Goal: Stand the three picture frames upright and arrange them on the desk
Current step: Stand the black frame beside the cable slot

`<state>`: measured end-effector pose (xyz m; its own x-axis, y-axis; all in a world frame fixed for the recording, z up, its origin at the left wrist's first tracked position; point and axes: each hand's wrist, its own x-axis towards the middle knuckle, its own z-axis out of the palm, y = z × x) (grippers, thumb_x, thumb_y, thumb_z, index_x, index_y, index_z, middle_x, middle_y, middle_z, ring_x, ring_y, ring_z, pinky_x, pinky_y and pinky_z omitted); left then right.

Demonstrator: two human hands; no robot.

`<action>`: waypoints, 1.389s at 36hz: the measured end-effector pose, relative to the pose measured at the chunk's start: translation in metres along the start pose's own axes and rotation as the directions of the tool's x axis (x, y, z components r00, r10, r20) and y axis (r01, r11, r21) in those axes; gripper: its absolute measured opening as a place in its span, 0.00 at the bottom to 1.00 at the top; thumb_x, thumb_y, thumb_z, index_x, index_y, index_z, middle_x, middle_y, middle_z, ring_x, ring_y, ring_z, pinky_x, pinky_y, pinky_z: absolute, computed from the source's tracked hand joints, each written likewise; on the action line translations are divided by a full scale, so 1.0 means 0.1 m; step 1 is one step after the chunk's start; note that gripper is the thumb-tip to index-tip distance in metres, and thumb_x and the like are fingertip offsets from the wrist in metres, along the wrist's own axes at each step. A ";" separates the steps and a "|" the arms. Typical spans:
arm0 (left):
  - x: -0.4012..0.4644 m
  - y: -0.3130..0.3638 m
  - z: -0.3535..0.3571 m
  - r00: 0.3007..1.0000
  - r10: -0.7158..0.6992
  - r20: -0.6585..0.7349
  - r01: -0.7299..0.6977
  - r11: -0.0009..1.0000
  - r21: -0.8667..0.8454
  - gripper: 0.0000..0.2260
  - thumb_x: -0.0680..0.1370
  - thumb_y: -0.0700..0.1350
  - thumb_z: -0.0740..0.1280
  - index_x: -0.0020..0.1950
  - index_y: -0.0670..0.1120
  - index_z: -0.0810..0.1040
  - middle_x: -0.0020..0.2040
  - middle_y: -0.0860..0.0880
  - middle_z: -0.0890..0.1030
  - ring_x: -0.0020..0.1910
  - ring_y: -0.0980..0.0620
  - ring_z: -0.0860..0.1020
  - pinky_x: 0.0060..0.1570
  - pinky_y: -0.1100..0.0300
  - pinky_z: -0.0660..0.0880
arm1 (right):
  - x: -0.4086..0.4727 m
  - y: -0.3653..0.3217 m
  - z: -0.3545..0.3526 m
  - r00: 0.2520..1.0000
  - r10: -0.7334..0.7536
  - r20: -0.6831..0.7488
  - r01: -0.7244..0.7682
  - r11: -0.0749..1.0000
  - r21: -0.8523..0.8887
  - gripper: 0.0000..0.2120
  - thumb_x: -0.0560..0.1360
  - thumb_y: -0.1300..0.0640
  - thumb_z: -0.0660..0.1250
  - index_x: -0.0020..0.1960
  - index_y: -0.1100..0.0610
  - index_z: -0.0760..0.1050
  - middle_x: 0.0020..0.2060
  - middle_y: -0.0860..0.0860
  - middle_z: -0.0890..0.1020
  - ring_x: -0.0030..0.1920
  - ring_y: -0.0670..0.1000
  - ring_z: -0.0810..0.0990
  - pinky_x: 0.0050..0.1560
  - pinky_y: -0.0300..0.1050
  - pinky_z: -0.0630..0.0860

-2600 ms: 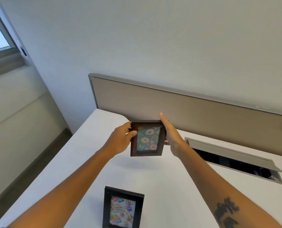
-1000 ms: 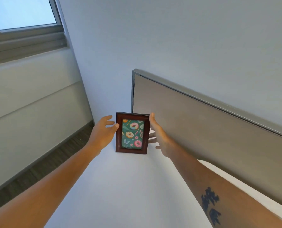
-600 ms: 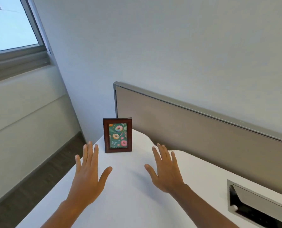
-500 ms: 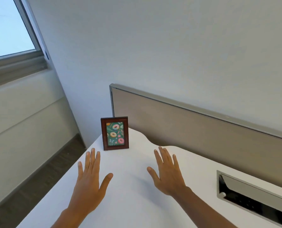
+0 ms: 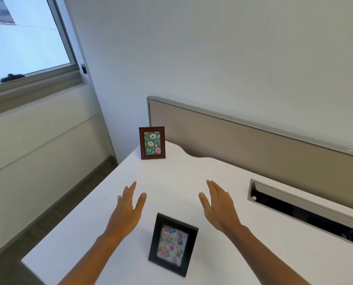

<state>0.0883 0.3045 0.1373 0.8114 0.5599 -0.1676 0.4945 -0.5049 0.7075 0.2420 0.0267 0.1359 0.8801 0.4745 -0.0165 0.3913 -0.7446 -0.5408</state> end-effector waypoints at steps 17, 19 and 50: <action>-0.82 -0.14 0.46 0.969 -0.050 0.243 0.155 0.887 -0.435 0.25 0.84 0.65 0.57 0.77 0.56 0.71 0.70 0.53 0.80 0.65 0.54 0.79 0.54 0.64 0.75 | -1.02 -0.27 0.44 0.883 0.340 0.322 -0.468 0.616 0.633 0.34 0.86 0.30 0.50 0.82 0.49 0.68 0.78 0.49 0.75 0.77 0.54 0.74 0.75 0.53 0.66; -0.85 -0.13 0.50 0.972 -0.033 0.233 0.139 0.878 -0.457 0.23 0.84 0.64 0.58 0.74 0.54 0.74 0.66 0.54 0.82 0.64 0.54 0.81 0.55 0.63 0.78 | -1.03 -0.31 0.49 0.869 0.352 0.348 -0.494 0.580 0.648 0.33 0.85 0.29 0.48 0.77 0.50 0.73 0.73 0.50 0.79 0.70 0.53 0.79 0.69 0.53 0.66; -0.37 -0.52 0.58 0.944 0.048 0.327 0.037 0.968 -0.249 0.14 0.87 0.49 0.60 0.62 0.43 0.81 0.57 0.46 0.85 0.56 0.50 0.82 0.43 0.67 0.75 | -1.01 -0.47 0.88 0.757 0.395 0.521 -0.638 0.270 0.721 0.49 0.66 0.12 0.56 0.65 0.47 0.87 0.63 0.51 0.89 0.69 0.56 0.82 0.81 0.69 0.60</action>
<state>0.0502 0.2716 0.0667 0.8916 0.2892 -0.3485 0.4308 -0.3044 0.8496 0.1115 0.0551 0.0891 0.6800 0.3101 -0.6644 -0.6495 -0.1655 -0.7421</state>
